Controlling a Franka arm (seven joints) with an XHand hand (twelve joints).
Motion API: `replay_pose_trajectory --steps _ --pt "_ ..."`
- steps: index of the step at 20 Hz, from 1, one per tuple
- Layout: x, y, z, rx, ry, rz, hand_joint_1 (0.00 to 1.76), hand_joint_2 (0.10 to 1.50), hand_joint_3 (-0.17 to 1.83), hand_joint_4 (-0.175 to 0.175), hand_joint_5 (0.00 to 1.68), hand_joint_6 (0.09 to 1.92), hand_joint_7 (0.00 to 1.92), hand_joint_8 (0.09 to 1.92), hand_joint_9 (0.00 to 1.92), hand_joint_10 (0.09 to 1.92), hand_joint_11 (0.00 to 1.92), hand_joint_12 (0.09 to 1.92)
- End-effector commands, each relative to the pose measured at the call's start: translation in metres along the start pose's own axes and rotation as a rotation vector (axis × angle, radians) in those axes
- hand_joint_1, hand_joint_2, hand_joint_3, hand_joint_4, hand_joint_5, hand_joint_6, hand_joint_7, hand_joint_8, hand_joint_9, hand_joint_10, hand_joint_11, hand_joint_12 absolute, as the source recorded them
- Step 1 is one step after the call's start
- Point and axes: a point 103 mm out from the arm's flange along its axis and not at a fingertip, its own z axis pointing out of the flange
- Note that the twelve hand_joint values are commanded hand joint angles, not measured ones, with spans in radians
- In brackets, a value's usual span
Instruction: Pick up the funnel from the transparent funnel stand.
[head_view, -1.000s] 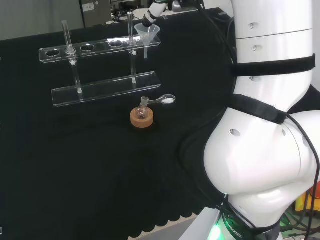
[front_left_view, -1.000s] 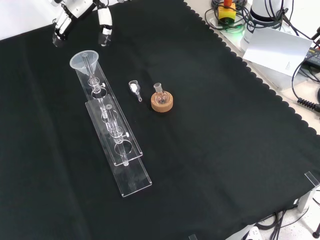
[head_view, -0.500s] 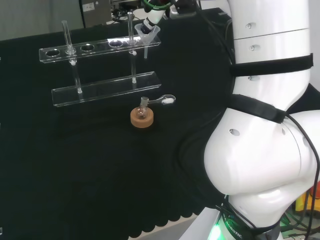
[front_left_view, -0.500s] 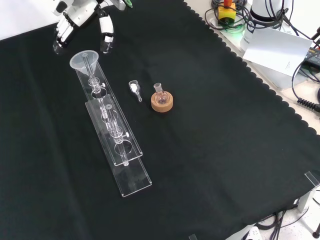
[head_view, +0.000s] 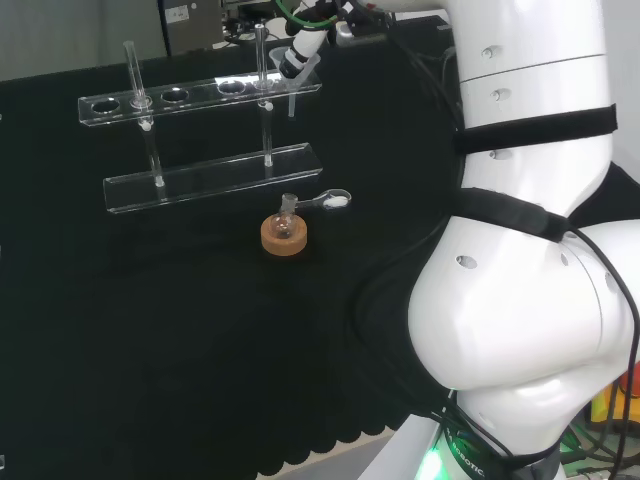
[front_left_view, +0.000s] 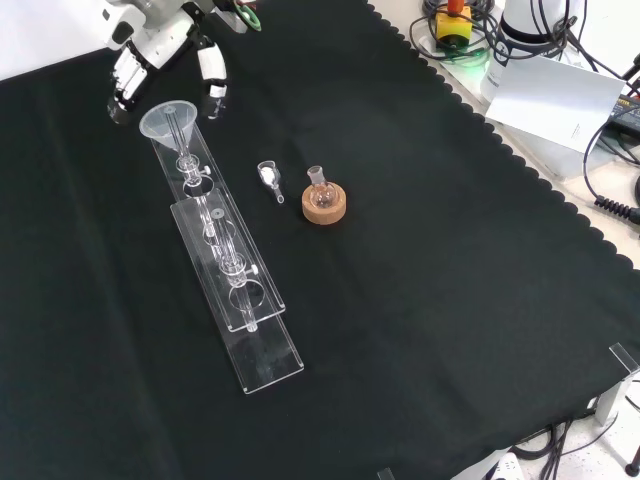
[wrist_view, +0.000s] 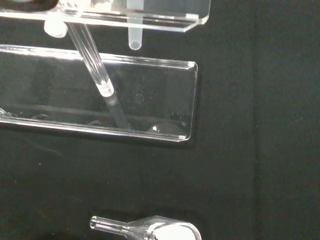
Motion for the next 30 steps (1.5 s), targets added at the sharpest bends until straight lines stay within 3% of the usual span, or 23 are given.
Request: replay_pose_trajectory --steps 1,3,17,26,30 --pt "0.0004 0.005 0.0037 0.009 -0.005 -0.004 0.61 0.63 0.43 -0.026 0.02 0.09 0.0 0.38 0.17 0.8 0.15 1.42" --pt "-0.0001 0.0064 0.0042 0.009 -0.003 0.021 0.61 0.63 0.43 -0.026 0.02 0.09 0.0 0.38 0.17 0.8 0.15 1.42" --pt "0.0015 0.0133 0.0102 0.028 -0.008 -0.024 0.61 0.62 0.42 -0.028 0.01 0.09 0.0 0.4 0.19 0.8 0.15 1.42" --pt "0.004 0.0145 0.0117 0.031 -0.033 -0.017 0.63 0.62 0.42 -0.032 0.01 0.09 0.01 0.57 0.26 0.75 0.14 1.42" --pt "0.0052 0.0146 0.0116 0.01 -0.05 -0.011 0.66 0.62 0.42 -0.04 0.05 0.09 0.1 0.65 0.33 0.74 0.16 1.42"
